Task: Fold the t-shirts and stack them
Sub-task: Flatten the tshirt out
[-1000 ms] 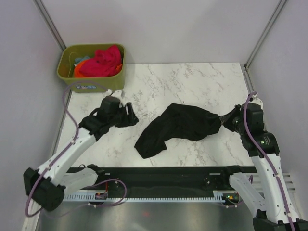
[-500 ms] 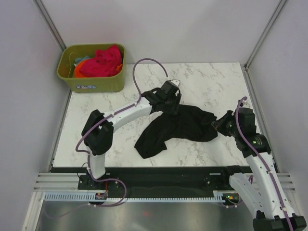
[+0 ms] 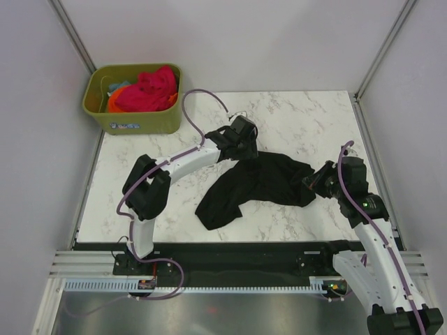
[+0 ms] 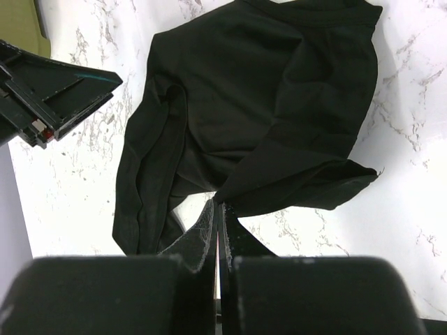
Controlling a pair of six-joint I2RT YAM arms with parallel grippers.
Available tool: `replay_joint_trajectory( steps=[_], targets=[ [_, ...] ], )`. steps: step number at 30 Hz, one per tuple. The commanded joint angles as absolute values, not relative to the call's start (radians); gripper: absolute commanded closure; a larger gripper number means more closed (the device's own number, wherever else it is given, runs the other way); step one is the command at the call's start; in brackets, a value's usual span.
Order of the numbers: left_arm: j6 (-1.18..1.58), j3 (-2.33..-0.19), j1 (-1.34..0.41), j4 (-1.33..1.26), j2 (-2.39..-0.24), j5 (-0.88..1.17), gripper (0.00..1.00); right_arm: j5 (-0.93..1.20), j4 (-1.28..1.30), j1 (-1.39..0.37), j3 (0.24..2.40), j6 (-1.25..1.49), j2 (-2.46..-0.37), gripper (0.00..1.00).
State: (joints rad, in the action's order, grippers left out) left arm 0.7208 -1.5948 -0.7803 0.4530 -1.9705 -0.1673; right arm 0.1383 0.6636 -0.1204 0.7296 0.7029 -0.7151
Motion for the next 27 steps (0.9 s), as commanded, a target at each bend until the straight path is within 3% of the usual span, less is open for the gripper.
replay_joint_trajectory(
  steps=[1,4,9,24,27],
  targets=[
    [0.941,-1.531,-0.750,0.368,-1.965,-0.085,0.42,0.156,0.617,-0.118,0.713,0.715,-0.706,1.00],
    [1.052,-1.482,-0.739,0.312,-1.962,-0.023,0.48,0.160,0.614,-0.118,0.706,0.715,-0.704,1.00],
    [1.161,-1.460,-0.738,0.293,-1.974,-0.018,0.49,0.156,0.609,-0.118,0.692,0.719,-0.703,1.00],
    [1.259,-1.437,-0.707,0.244,-2.063,-0.035,0.41,0.150,0.598,-0.152,0.684,0.732,-0.695,1.00],
    [1.267,-1.437,-0.701,0.233,-2.079,-0.034,0.50,0.147,0.598,-0.153,0.686,0.732,-0.696,1.00]
  ],
)
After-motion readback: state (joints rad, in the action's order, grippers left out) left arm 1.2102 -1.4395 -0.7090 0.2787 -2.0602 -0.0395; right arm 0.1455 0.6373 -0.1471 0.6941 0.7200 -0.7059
